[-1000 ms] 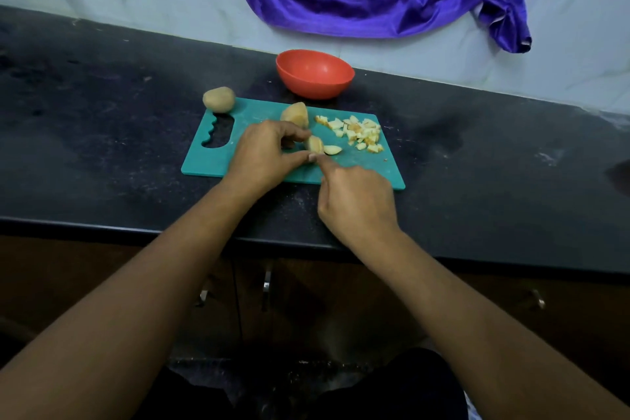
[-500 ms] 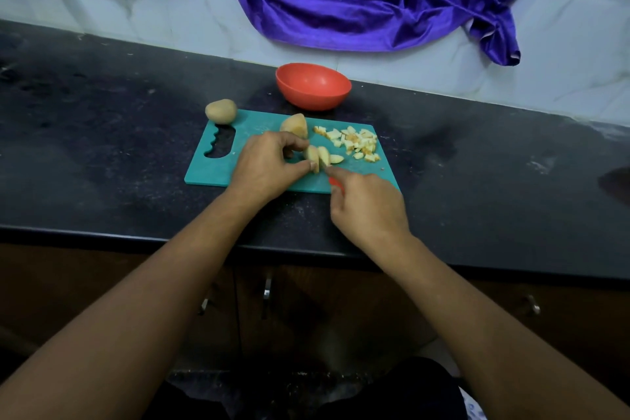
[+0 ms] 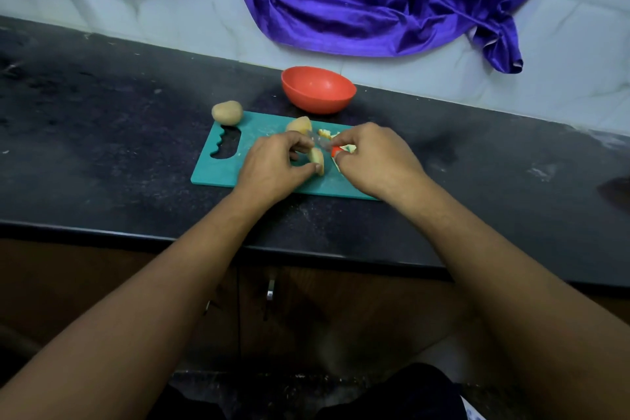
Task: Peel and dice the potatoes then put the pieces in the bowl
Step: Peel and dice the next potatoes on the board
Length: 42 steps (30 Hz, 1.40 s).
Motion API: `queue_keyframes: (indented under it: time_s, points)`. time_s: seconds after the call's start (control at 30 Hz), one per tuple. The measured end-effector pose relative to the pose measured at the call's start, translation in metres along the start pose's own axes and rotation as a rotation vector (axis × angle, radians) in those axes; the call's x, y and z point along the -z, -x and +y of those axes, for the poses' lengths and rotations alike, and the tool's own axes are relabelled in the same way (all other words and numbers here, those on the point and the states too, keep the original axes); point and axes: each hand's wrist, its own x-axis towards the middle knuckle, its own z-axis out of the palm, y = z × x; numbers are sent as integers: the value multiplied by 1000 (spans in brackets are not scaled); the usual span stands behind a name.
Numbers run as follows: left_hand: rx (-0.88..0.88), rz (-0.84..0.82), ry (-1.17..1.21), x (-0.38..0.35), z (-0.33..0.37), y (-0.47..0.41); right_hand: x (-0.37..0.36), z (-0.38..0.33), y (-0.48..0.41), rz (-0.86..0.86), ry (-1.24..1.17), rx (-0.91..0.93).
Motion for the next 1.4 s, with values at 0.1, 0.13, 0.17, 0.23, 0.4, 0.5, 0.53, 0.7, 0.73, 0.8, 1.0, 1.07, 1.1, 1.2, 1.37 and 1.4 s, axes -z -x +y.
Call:
queue_keyframes:
  time_s: [0.1,0.13,0.17,0.23,0.4,0.5,0.53,0.7,0.73,0.8,1.0,1.07,1.1,1.2,1.37,1.4]
  points:
    - [12,-8,6,0,0,-1,3,-6,1,-17,66,20]
    - [13,-7,3,0,-1,-1,4,-6,2,-21,69,22]
    - [13,-5,-1,0,-2,-1,5,-6,2,-24,72,23]
    - [17,-3,-12,0,-2,-1,6,-7,3,-31,87,32]
    - [25,0,-29,0,-2,-1,7,-9,5,-22,150,60]
    - [31,5,-30,1,-2,-1,8,-12,5,-31,181,79]
    - [32,6,-31,1,-2,-1,7,-13,4,-33,182,81]
    - [29,10,-42,1,-1,0,0,-16,0,-13,207,80]
    - [24,14,-47,1,-1,0,-2,-16,1,-5,223,83]
    - [10,20,-57,0,0,0,-6,-12,4,10,237,86]
    - [-13,29,-66,-1,0,0,-34,4,32,-26,180,35]
    - [-13,26,-64,0,0,0,-35,7,31,-22,112,17]
    - [-10,20,-55,0,1,0,-34,9,29,-23,88,6]
    - [-5,13,-23,0,0,0,-23,8,22,-15,50,-18]
    - [-5,18,0,-1,-1,-1,-8,-1,12,29,41,2]
    - [-5,19,2,-1,-1,-1,-6,-3,10,23,49,8]
